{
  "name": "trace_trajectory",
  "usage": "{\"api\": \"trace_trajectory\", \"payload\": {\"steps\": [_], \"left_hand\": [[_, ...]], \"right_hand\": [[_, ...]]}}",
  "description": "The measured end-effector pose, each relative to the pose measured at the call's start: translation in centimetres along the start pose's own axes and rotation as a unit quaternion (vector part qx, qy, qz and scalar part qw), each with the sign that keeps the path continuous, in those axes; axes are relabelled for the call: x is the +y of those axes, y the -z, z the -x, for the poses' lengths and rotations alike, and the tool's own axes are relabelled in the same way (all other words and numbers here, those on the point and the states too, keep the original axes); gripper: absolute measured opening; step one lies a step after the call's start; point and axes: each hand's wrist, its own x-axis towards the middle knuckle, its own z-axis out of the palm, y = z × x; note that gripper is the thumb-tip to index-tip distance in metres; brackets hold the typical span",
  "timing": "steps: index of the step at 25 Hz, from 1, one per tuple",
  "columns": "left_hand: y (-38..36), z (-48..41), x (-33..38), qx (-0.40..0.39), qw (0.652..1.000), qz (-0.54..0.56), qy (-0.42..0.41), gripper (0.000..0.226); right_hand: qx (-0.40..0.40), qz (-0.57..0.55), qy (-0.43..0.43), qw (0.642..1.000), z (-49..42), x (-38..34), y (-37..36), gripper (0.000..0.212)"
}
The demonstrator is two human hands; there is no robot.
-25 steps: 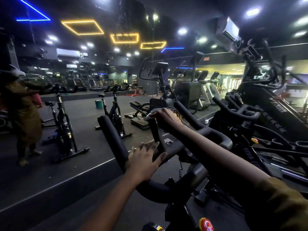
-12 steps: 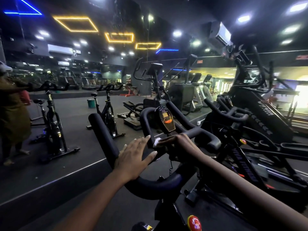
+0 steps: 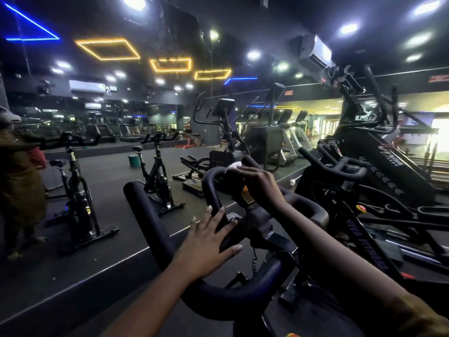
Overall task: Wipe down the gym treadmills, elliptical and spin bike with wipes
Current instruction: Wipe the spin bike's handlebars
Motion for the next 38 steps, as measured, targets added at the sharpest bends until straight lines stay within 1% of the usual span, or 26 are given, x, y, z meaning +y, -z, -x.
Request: {"api": "trace_trajectory", "payload": {"steps": [3,5,6,8,9,10,11,12,13,14,15,17,18,19,22,23,25,26,27,28,29,31,32,35,36,38], "left_hand": [[0.0,0.0,0.1,0.005,1.0,0.003,0.001,0.066],[-0.1,0.0,0.2,0.007,1.0,0.001,0.007,0.067],[-0.2,-0.1,0.2,0.006,1.0,-0.003,0.01,0.07],[-0.4,-0.1,0.2,0.007,1.0,-0.004,0.015,0.082],[-0.5,-0.2,0.2,0.009,1.0,0.0,0.013,0.092],[-0.6,-0.2,0.2,0.009,1.0,0.007,0.011,0.101],[-0.6,-0.2,0.2,0.007,1.0,0.016,0.008,0.109],[-0.6,-0.2,0.2,0.008,1.0,0.025,0.008,0.114],[-0.6,-0.1,0.1,0.009,0.999,0.034,0.008,0.119],[-0.4,-0.1,0.1,0.009,0.999,0.038,0.008,0.123],[-0.3,-0.1,0.1,0.01,0.999,0.04,0.007,0.124],[-0.4,-0.1,0.2,0.013,0.999,0.039,0.008,0.125],[-0.4,-0.2,0.3,0.014,0.999,0.033,0.008,0.126],[-0.5,-0.3,0.3,0.016,0.999,0.027,0.008,0.126],[-0.4,-0.3,0.3,0.02,1.0,0.022,0.003,0.121],[-0.4,-0.2,0.3,0.019,1.0,0.025,0.002,0.117],[-0.4,-0.3,0.2,0.019,0.999,0.026,0.0,0.114],[-0.4,-0.3,0.1,0.017,1.0,0.025,-0.001,0.117],[-0.3,-0.3,0.2,0.011,1.0,0.024,0.0,0.12],[-0.2,-0.3,0.2,0.004,1.0,0.024,0.003,0.121],[-0.1,-0.3,0.2,-0.002,1.0,0.024,0.006,0.115],[0.2,-0.1,0.4,-0.012,0.999,0.03,0.013,0.095],[0.3,0.0,0.5,-0.013,0.999,0.034,0.014,0.091],[0.0,0.1,0.4,-0.003,0.999,0.033,0.01,0.099],[0.0,0.0,0.3,-0.003,0.999,0.032,0.012,0.096],[0.0,-0.1,0.3,-0.013,0.999,0.027,0.016,0.076]], "right_hand": [[-0.014,-0.063,-0.004,0.998,5.1,-0.1,0.3,0.044],[-0.039,-0.081,-0.004,0.996,7.7,0.2,0.9,0.042],[-0.035,-0.064,-0.006,0.997,8.4,0.7,1.1,0.041],[-0.018,-0.072,-0.054,0.996,7.9,1.3,1.4,0.035],[0.015,-0.069,-0.073,0.995,6.7,1.4,1.3,0.036],[0.041,-0.056,-0.065,0.995,5.2,1.1,0.9,0.038],[0.046,-0.072,-0.047,0.995,3.5,0.5,0.7,0.039],[0.034,-0.084,-0.019,0.996,1.9,-0.2,0.3,0.039],[0.014,-0.084,-0.002,0.996,0.7,-0.6,-0.2,0.04],[0.011,-0.078,0.005,0.997,-0.1,-0.8,-0.6,0.04],[0.028,-0.077,-0.015,0.997,-0.3,-1.0,-0.8,0.041],[0.072,-0.088,-0.082,0.99,0.4,-0.4,-1.0,0.042],[0.086,-0.084,-0.097,0.988,1.3,0.0,-1.2,0.043],[0.082,-0.076,-0.099,0.989,2.3,0.2,-1.3,0.046],[0.057,-0.08,-0.11,0.989,4.6,0.6,-1.7,0.052],[0.051,-0.085,-0.129,0.987,5.1,0.6,-1.7,0.051],[0.024,-0.107,-0.172,0.979,5.8,-0.2,-1.1,0.04],[0.002,-0.118,-0.175,0.978,5.9,-0.4,-0.9,0.035],[-0.01,-0.106,-0.158,0.982,5.6,-0.8,-0.7,0.035],[-0.008,-0.095,-0.138,0.986,5.2,-1.3,-0.4,0.037],[0.016,-0.092,-0.123,0.988,4.4,-1.4,-0.1,0.039],[0.085,-0.084,-0.108,0.987,2.4,-1.2,0.5,0.037],[0.097,-0.073,-0.092,0.988,1.4,-1.2,0.7,0.036],[0.062,-0.044,-0.051,0.996,0.9,-0.8,0.1,0.037],[0.063,-0.044,-0.055,0.995,1.5,-0.4,-0.2,0.033],[0.061,-0.045,-0.083,0.994,3.2,-0.2,-0.5,0.026]]}}
